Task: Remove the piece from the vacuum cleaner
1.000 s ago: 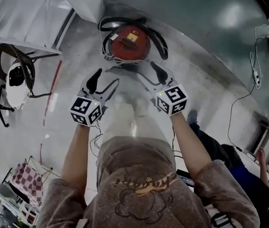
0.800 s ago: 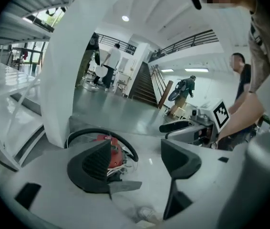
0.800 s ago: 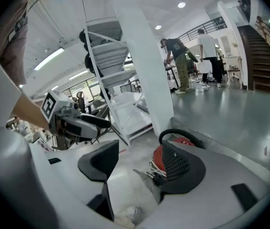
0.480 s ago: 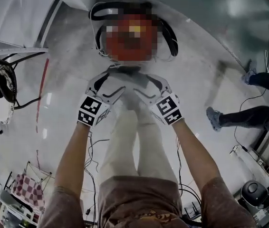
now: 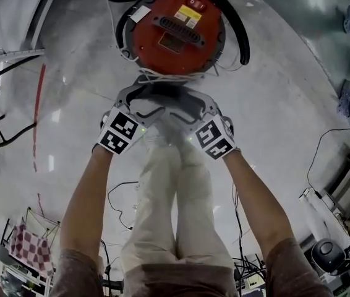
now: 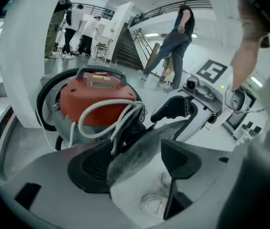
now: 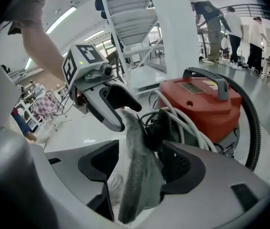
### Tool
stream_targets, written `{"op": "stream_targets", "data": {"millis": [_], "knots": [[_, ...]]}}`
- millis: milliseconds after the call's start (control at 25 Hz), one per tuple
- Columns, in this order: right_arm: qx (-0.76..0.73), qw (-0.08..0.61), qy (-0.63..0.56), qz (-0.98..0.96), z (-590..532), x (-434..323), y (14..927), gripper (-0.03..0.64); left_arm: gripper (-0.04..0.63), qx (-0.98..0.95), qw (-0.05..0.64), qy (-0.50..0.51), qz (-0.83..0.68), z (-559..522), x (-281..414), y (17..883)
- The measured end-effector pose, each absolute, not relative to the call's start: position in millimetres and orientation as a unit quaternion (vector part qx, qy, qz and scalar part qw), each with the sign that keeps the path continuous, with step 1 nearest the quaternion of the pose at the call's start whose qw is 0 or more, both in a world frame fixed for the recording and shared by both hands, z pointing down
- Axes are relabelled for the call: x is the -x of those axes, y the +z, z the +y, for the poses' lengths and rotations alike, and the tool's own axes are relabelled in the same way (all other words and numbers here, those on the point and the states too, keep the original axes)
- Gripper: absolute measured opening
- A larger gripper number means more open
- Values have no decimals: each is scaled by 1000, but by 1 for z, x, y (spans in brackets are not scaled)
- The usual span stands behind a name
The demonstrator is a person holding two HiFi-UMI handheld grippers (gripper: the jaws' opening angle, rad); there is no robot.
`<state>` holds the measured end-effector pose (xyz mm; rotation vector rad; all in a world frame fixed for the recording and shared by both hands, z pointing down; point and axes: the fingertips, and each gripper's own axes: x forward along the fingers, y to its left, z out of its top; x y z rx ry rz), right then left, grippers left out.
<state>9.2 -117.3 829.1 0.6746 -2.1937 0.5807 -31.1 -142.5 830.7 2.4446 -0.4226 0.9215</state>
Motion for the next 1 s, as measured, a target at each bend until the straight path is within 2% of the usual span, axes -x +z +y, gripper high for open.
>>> {"op": "stream_targets", "data": {"millis": [360, 560, 880, 920, 960, 1000], "knots": [[-269, 388, 232, -850, -130, -11, 852, 245, 302, -895, 232, 367, -107, -140, 20, 854], [-270, 385, 242, -849, -130, -12, 854, 227, 253, -893, 250, 363, -97, -136, 18, 854], [-289, 387, 254, -838, -126, -14, 854, 192, 242, -888, 263, 365, -97, -135, 17, 854], [-285, 388, 257, -838, -124, -13, 854, 178, 239, -887, 265, 365, -98, -135, 18, 854], [-279, 391, 256, -839, -120, -11, 855, 127, 238, -886, 267, 365, -101, -135, 18, 854], [-273, 396, 251, -840, -117, -9, 856, 106, 236, -885, 268, 366, -103, -135, 19, 854]]}}
